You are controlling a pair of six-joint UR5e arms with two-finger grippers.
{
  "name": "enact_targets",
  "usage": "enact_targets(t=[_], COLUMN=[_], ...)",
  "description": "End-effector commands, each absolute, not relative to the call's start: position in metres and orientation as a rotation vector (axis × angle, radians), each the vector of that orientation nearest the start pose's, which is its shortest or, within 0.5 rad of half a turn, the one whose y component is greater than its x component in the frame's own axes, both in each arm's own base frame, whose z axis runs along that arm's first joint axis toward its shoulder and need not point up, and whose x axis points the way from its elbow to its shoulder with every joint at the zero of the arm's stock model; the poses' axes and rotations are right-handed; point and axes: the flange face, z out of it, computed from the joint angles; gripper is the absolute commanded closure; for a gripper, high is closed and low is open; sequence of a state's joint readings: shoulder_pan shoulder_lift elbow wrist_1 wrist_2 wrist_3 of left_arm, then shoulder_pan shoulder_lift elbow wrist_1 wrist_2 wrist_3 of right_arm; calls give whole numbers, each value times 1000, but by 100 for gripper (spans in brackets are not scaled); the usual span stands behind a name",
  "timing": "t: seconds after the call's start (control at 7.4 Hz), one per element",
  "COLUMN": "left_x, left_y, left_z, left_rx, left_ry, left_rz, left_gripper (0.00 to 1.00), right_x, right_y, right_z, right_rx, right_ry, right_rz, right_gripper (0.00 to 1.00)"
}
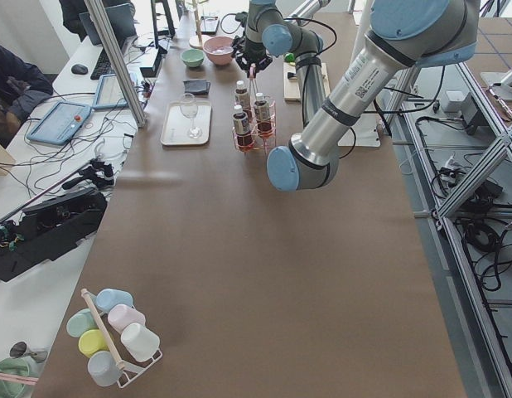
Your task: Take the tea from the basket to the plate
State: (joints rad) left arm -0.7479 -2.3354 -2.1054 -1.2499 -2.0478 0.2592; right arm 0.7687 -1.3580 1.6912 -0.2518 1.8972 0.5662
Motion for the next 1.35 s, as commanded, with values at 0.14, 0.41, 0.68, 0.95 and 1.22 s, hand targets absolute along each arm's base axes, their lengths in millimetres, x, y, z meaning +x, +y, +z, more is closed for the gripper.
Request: enact_targets(t=[0.14, 0.41, 0.68, 0.95, 1.22], left_x=[375, 375, 370, 357, 349], left_y=[-415, -414, -412, -404, -398], left_z=[58, 59, 64, 73, 78], left_rx=[852, 852, 852, 859, 863], left_ry=[714, 714, 713, 714, 716], left_rz=[1250, 1251, 1247, 1240, 1238], left_gripper=[100, 100, 100, 100, 100], right_x=[-377, -396, -393, -411, -429], right_y=[-458, -475, -472, -450, -427], right_z=[280, 260, 251, 239, 230], right_rx=[1280, 1308, 1314, 1306, 1317], right_ry=[-1214, -1214, -1236, -1275, -1289], right_rz=[-423, -402, -398, -396, -373], right_gripper=[0, 0, 0, 0, 0])
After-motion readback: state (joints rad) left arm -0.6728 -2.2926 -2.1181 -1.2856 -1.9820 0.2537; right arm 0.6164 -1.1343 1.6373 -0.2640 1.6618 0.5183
